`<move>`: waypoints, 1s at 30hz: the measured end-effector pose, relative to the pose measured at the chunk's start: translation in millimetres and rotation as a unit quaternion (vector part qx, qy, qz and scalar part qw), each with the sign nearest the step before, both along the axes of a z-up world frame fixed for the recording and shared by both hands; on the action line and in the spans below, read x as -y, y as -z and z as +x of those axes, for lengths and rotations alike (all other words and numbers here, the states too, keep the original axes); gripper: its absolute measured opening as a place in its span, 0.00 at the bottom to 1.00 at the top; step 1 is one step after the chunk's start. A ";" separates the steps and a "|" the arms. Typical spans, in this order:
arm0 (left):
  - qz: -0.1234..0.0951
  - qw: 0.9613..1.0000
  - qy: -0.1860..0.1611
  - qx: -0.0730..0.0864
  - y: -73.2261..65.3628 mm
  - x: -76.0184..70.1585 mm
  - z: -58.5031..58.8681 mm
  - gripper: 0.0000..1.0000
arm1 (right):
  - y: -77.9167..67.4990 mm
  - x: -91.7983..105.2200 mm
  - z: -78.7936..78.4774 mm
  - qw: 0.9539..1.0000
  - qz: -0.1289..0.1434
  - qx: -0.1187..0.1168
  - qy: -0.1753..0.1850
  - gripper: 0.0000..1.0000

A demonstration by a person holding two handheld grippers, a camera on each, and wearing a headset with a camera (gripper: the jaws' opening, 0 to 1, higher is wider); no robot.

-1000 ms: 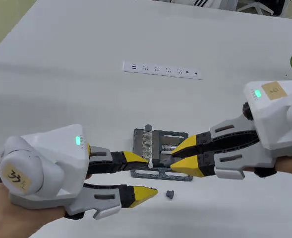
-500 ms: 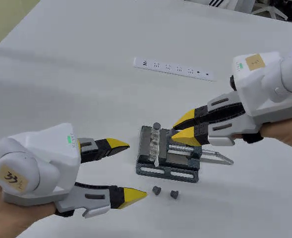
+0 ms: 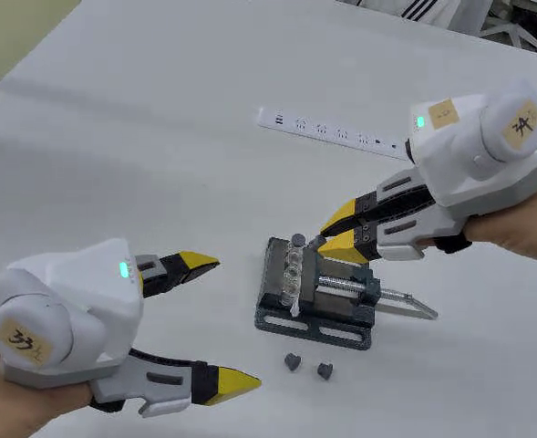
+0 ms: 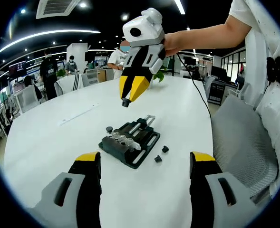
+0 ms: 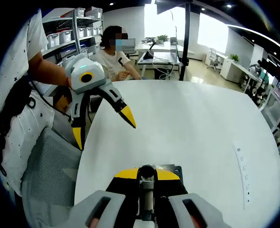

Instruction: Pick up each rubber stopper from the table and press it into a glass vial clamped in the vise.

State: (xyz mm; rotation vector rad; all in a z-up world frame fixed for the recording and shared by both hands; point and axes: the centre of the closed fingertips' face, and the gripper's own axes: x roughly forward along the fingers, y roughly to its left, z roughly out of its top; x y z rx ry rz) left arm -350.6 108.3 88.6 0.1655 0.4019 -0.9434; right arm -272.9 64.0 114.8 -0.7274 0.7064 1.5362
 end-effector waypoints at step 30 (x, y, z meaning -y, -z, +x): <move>-0.008 1.000 -0.009 -0.007 23.4 -12.9 -3.4 0.90 | 57.3 -9.5 26.3 0.988 -0.142 0.019 -0.059 0.05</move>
